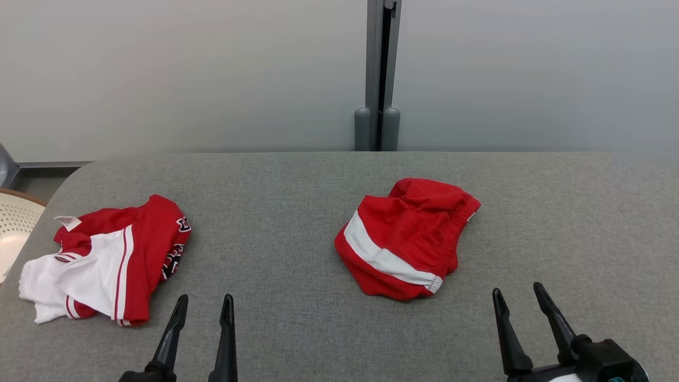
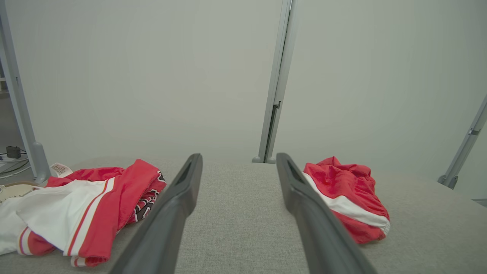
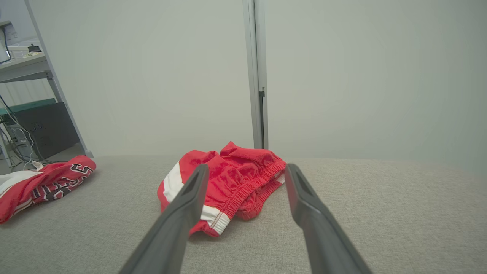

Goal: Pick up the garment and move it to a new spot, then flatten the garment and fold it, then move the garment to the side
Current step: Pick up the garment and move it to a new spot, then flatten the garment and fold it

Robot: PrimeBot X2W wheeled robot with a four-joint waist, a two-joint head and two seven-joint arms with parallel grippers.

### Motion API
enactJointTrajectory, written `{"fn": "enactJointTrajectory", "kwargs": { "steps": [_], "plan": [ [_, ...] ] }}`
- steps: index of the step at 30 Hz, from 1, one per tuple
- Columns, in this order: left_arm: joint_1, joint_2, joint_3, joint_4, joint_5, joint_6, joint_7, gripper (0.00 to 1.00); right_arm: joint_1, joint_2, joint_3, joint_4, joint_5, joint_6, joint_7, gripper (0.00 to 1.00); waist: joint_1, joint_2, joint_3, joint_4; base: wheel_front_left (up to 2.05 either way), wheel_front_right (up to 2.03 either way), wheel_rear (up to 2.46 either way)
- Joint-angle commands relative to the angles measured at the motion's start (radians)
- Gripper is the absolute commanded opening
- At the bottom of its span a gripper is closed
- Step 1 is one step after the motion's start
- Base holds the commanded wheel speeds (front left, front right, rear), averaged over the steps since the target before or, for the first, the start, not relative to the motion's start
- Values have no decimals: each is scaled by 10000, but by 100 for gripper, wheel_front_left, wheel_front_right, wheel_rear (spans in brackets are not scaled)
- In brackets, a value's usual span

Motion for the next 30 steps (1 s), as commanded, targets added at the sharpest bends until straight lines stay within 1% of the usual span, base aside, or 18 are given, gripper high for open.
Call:
{"fn": "enactJointTrajectory", "kwargs": {
  "steps": [1, 7, 14, 30],
  "plan": [
    [38, 32, 26, -6, 88, -27, -1, 100, 55, -25, 10, -14, 35, -21, -6, 100, 0, -1, -5, 3, 0, 0, 0],
    [-73, 32, 11, 53, 192, -63, -2, 100, 4, -25, 89, 32, 0, -21, -6, 100, 0, -1, 11, -12, 0, 0, 0],
    [-174, 31, -57, 47, 97, 81, -2, 100, -65, -26, 120, 113, -68, -21, -6, 100, 0, -1, -12, -122, 0, 0, 0],
    [-298, 32, -306, 176, 209, 110, -2, 100, -95, -24, 160, 134, 44, -21, -6, 100, 0, -1, -76, -213, 0, 0, 0]
  ]
}}
